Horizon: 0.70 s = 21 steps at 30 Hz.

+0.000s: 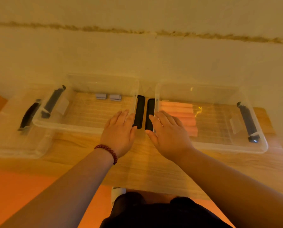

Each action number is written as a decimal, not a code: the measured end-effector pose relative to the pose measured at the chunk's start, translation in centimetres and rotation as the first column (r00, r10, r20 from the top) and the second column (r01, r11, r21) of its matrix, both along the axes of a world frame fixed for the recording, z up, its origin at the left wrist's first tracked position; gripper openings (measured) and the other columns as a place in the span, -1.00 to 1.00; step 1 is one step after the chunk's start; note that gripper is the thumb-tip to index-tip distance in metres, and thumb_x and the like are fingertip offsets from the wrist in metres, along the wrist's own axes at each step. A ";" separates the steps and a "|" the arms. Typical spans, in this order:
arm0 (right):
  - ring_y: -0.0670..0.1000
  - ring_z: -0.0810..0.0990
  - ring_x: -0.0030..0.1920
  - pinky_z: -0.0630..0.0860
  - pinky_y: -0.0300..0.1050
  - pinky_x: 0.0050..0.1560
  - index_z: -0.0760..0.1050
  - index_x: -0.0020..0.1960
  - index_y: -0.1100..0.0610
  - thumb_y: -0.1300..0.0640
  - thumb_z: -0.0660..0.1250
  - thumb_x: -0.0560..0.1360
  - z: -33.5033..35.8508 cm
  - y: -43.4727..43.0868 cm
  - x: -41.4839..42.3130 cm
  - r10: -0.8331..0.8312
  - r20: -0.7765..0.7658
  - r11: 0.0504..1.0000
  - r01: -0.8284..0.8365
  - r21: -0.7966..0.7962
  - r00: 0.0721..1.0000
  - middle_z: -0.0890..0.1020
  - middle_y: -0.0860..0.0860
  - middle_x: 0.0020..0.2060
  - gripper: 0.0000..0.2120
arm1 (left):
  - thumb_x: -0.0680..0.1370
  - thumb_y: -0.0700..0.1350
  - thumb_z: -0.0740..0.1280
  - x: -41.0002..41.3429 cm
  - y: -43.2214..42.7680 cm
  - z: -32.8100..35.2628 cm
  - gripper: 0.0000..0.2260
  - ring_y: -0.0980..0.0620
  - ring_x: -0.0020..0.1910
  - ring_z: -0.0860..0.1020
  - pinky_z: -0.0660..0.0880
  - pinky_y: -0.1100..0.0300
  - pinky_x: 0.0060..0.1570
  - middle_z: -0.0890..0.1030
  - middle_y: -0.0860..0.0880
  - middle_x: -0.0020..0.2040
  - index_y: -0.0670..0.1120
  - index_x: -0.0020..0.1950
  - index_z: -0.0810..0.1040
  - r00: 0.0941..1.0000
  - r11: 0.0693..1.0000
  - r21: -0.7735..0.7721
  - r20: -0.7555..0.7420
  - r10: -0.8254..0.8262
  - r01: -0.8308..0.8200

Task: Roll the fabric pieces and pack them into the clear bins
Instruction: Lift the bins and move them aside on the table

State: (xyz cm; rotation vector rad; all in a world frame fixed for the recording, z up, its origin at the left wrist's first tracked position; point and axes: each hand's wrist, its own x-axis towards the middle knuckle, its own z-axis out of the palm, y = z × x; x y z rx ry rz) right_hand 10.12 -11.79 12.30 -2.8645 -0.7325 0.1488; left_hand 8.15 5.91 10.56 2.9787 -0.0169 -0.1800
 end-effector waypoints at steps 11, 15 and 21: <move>0.06 0.16 0.52 0.16 0.03 0.46 0.20 0.52 0.07 -0.14 -0.03 0.64 0.1 10.2 1.1 0.140 -0.070 0.990 -0.140 -0.003 0.988 0.26 0.04 0.50 -0.47 | 0.65 0.07 -0.01 -1.4 11.3 0.1 -0.55 -0.06 0.53 0.06 0.03 0.02 0.45 0.15 -0.02 0.55 0.00 0.53 0.16 0.985 0.985 0.042 -0.033 0.168 -0.166; 0.07 0.15 0.53 0.14 0.03 0.47 0.20 0.52 0.07 -0.15 -0.05 0.63 -0.3 13.9 1.2 0.167 -0.088 0.986 -0.167 0.008 0.982 0.25 0.05 0.50 -0.47 | 0.65 0.13 -0.05 -1.7 14.7 -0.7 -0.54 -0.04 0.53 0.04 -0.06 0.02 0.47 0.16 -0.01 0.54 0.01 0.51 0.21 0.980 0.985 0.063 -0.108 0.166 -0.160; 0.03 0.06 0.55 0.08 -0.02 0.47 0.11 0.55 0.02 -0.14 -0.07 0.65 -0.6 18.7 1.7 0.176 -0.129 0.982 -0.183 -0.048 0.976 0.16 0.00 0.54 -0.49 | 0.49 0.24 -0.29 -2.1 17.7 -1.2 -0.30 -0.05 0.50 0.15 0.02 0.05 0.44 0.29 -0.02 0.49 0.01 0.48 0.29 0.992 0.991 -0.040 -0.011 0.125 -0.125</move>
